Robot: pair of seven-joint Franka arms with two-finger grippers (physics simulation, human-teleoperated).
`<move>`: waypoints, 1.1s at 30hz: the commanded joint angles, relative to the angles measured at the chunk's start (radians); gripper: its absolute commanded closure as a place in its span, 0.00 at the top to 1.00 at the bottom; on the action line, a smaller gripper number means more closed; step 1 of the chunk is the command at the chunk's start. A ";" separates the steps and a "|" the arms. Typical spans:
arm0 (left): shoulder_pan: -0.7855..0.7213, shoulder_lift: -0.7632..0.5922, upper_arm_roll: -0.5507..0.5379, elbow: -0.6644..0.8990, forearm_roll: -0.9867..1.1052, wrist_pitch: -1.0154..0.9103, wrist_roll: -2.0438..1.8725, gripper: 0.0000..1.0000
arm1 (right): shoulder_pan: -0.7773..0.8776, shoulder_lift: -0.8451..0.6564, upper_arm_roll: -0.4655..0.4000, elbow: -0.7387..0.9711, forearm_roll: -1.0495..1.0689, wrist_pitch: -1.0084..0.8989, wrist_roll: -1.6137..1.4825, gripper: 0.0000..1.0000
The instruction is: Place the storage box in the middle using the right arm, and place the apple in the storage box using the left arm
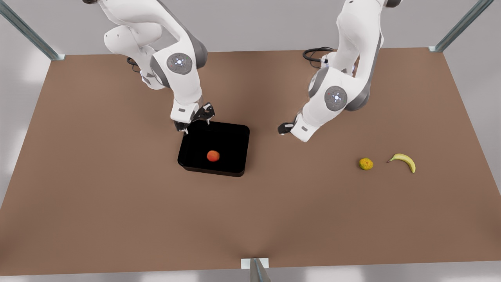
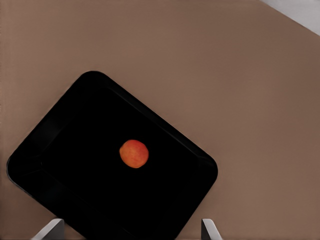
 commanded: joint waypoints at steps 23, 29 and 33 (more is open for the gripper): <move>0.779 -0.019 -0.451 0.441 0.390 -0.532 0.360 1.00 | -0.398 0.001 -0.002 0.017 0.000 0.006 0.015 1.00; 0.751 0.014 -0.497 0.457 0.390 -0.570 0.351 1.00 | -0.417 0.005 -0.002 0.097 0.000 -0.035 0.009 1.00; 0.751 0.020 -0.503 0.457 0.390 -0.573 0.355 1.00 | -0.432 -0.017 0.011 0.115 0.002 -0.057 0.008 1.00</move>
